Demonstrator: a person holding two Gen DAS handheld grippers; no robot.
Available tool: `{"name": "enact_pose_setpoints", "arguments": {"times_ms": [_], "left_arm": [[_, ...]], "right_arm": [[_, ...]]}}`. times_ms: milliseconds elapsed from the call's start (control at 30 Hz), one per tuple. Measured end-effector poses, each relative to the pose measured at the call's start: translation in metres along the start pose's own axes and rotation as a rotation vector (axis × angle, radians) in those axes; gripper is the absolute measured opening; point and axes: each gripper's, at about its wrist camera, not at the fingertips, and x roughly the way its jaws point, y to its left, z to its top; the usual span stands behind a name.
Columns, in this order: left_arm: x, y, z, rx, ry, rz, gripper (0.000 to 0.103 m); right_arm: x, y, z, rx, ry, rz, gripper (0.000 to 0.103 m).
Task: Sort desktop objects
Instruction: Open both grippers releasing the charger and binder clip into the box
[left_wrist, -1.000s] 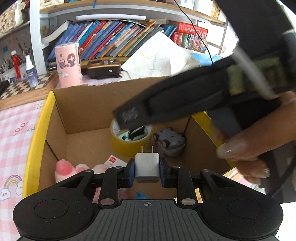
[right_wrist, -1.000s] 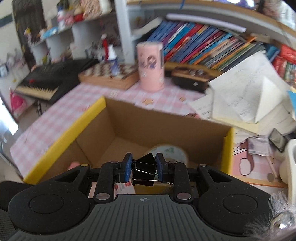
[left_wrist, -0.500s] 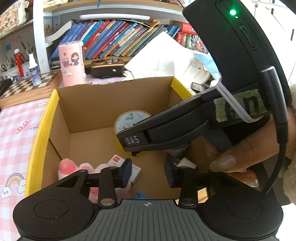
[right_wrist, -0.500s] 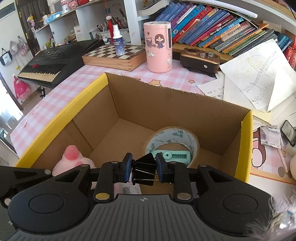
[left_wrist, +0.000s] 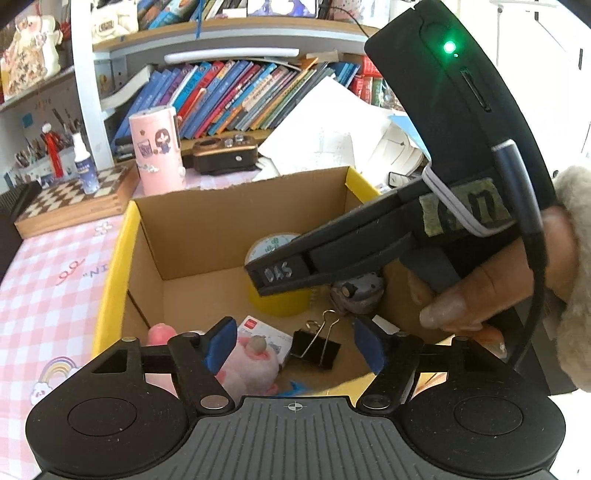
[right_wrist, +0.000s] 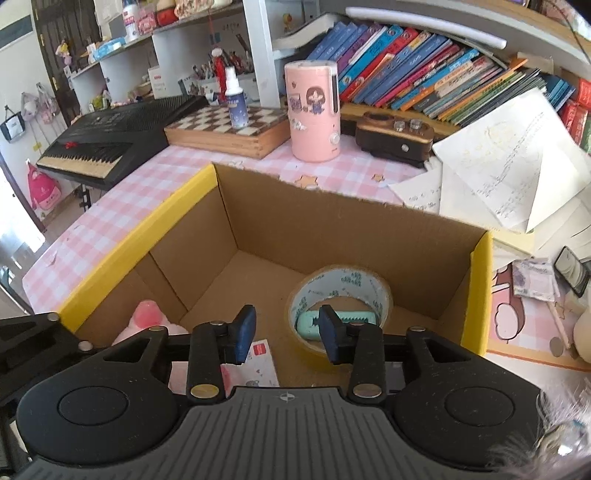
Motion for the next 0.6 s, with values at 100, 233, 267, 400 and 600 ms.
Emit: {"name": "enact_pose_setpoints", "arguments": {"times_ms": [100,233,267,400,600], "left_arm": [[-0.01,0.001,-0.002,0.0,-0.015,0.01,0.073],[-0.027,0.008,-0.003,-0.026,-0.05,0.026,0.075],[-0.032,0.01,-0.003,-0.033,-0.06,0.034,0.076],[-0.051,0.022,-0.006,-0.064,-0.106,0.083,0.082],[-0.083,0.051,-0.019,-0.137,-0.154,0.153,0.082]], "right_arm": [[-0.011,0.002,0.002,0.006,-0.045,-0.016,0.037],[-0.034,0.006,0.003,0.026,-0.122,-0.048,0.04],[-0.039,0.007,0.003,0.037,-0.142,-0.054,0.041],[-0.063,0.014,-0.002,0.074,-0.21,-0.084,0.047],[-0.094,0.032,-0.02,0.091,-0.284,-0.152,0.048]]}}
